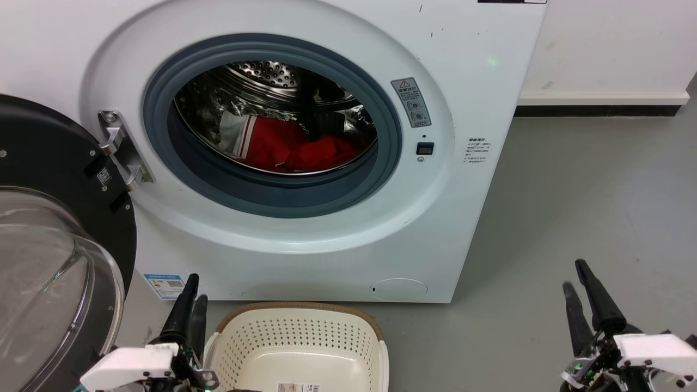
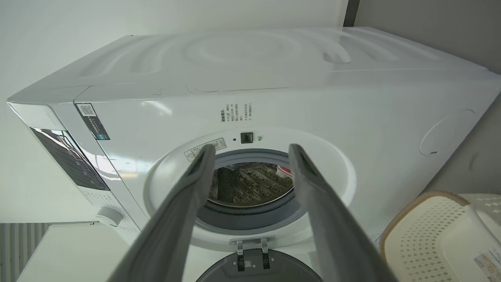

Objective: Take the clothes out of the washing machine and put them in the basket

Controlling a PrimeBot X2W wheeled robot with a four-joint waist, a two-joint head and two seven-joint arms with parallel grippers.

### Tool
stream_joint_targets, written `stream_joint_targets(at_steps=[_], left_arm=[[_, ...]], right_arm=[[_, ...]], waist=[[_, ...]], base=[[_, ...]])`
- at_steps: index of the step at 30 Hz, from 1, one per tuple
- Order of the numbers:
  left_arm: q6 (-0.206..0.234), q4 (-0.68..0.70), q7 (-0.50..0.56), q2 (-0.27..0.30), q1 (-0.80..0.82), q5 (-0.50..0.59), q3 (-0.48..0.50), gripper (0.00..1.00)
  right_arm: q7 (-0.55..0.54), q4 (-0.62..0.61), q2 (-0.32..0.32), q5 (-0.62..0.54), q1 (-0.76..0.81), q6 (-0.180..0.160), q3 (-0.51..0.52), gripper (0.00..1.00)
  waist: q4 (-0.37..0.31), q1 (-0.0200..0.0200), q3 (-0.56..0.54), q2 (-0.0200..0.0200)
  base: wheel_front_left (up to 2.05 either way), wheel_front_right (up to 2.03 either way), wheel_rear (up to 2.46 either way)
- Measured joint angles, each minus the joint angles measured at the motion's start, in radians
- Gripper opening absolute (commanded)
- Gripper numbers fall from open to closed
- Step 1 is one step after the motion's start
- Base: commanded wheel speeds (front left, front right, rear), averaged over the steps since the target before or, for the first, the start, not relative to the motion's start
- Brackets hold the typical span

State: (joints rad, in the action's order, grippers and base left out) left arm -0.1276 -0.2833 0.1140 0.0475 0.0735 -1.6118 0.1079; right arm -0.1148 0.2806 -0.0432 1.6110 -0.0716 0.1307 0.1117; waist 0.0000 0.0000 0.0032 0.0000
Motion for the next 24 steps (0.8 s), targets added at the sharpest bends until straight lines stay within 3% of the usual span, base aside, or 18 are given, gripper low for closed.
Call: stream_joint_targets(at_steps=[12, 24], left_arm=[[0.000, 0.017, -0.056, -0.002, -0.027, 0.051, 0.017, 1.00], [0.002, 0.019, -0.109, -0.002, -0.027, 0.218, 0.082, 1.00]], right_arm=[[0.055, 0.000, 0.002, -0.064, 0.015, 0.000, -0.006, 1.00], [0.109, -0.006, 0.002, -0.362, 0.015, 0.000, 0.037, 1.00]], waist=[[0.000, 0.0000, 0.002, 0.0000], [0.001, 0.0000, 0.002, 0.0000]], base=[[0.00, 0.00, 0.00], [0.00, 0.00, 0.00]])
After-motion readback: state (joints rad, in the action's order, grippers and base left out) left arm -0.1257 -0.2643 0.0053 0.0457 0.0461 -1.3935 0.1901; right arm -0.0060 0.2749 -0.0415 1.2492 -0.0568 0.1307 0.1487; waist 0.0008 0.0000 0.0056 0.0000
